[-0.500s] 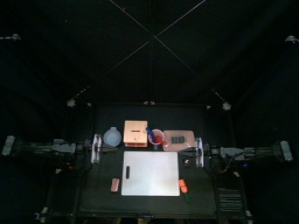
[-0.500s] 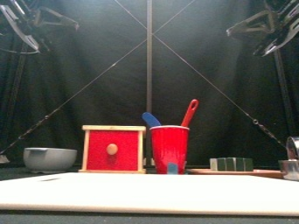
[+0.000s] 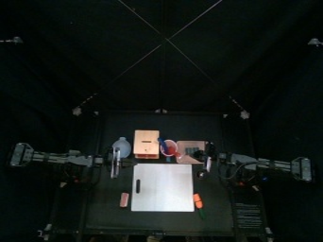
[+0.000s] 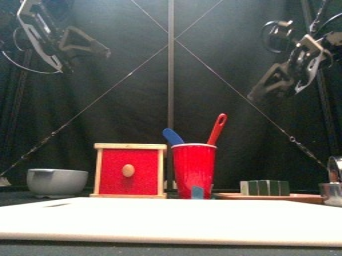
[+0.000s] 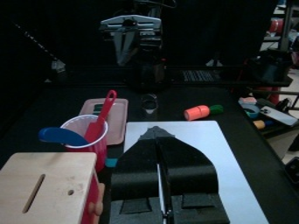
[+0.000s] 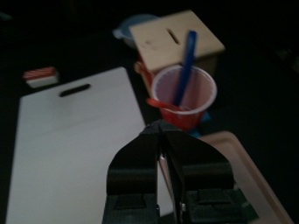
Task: Place sushi on board then cut the sushi with the knife then place the pieces on the plate
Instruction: Place the sushi on the board
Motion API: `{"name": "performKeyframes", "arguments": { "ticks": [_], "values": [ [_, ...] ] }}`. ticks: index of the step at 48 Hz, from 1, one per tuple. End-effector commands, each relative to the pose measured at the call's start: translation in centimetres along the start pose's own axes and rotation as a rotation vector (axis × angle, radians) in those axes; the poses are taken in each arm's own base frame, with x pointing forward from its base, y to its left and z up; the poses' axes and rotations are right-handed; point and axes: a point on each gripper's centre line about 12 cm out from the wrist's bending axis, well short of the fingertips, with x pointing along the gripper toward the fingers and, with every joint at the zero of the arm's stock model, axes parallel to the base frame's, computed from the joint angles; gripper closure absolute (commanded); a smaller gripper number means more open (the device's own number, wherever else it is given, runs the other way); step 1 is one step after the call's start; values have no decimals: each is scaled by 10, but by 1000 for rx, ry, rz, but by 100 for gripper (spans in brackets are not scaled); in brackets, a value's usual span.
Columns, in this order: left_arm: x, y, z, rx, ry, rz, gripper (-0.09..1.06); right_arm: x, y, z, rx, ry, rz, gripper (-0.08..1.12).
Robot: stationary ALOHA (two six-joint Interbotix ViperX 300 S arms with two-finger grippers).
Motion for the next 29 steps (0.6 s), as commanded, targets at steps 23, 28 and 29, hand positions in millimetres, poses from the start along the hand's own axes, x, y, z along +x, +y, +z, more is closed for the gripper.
{"name": "performKeyframes", "arguments": {
  "ticks": [23,28,29],
  "values": [
    [15,14,-2,0,-10,53,97,40,-42,-23,-185,468,-158,0],
    [15,16,-3,0,-7,59,97,50,-49,-27,-259,518,-175,0],
    [15,16,-3,-1,-7,60,97,52,-50,-29,-272,527,-177,0]
  ]
}}
